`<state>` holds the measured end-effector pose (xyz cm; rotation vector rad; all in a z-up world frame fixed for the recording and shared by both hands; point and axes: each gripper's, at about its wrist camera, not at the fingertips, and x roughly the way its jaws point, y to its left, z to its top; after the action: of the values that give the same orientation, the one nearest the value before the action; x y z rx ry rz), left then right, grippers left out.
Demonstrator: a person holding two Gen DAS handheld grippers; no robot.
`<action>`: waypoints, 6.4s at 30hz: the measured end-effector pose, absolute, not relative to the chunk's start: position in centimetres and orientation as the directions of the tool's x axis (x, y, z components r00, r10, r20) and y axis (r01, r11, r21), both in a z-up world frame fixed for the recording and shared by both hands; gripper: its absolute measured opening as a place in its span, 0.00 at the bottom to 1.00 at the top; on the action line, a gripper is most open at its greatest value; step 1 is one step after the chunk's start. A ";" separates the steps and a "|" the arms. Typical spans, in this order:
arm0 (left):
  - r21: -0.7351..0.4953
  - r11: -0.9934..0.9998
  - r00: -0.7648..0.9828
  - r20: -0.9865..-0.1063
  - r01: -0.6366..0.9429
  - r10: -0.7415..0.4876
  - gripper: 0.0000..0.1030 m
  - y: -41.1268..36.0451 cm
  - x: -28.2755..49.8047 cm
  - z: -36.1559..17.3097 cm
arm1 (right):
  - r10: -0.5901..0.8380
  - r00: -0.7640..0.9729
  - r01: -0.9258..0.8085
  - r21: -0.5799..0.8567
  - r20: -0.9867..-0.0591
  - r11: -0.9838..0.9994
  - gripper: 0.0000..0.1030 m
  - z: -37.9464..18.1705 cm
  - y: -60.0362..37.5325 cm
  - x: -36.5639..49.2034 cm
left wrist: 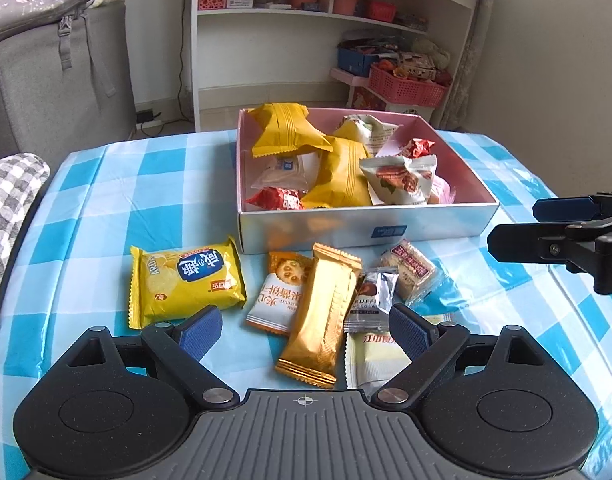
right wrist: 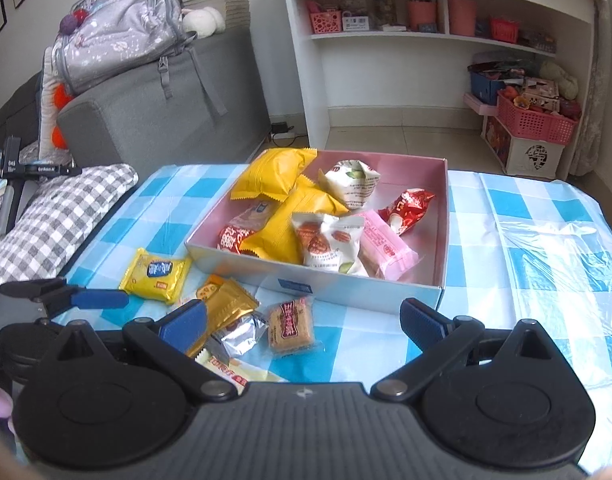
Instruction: Organize snacks
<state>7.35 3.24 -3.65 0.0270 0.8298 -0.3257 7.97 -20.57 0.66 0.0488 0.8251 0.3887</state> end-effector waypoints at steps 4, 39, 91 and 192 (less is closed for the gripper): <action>-0.105 0.940 0.609 -0.737 0.325 -0.293 0.85 3.3 7.9 -4.8 | 0.359 0.570 -0.414 0.119 -0.739 0.902 1.00 -1.3 -19.7 7.1; -0.257 0.912 0.428 -0.819 0.320 -0.382 0.08 6.9 6.7 -5.7 | 0.457 0.397 -0.695 0.065 -0.796 0.716 0.48 -4.6 -13.6 6.0; -0.028 0.943 0.552 -0.805 0.332 -0.218 0.25 5.1 5.0 -5.1 | 0.385 0.404 -0.604 0.074 -0.830 0.793 0.41 -3.8 -13.1 5.6; -0.081 0.985 0.666 -0.728 0.152 -0.163 0.90 2.5 10.8 -0.3 | 0.320 0.640 -0.184 0.264 -0.698 0.947 1.00 2.6 -22.4 12.5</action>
<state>10.77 2.47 -0.26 -0.0136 0.8233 -0.1776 12.46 -22.43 2.56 0.1749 0.8281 0.2892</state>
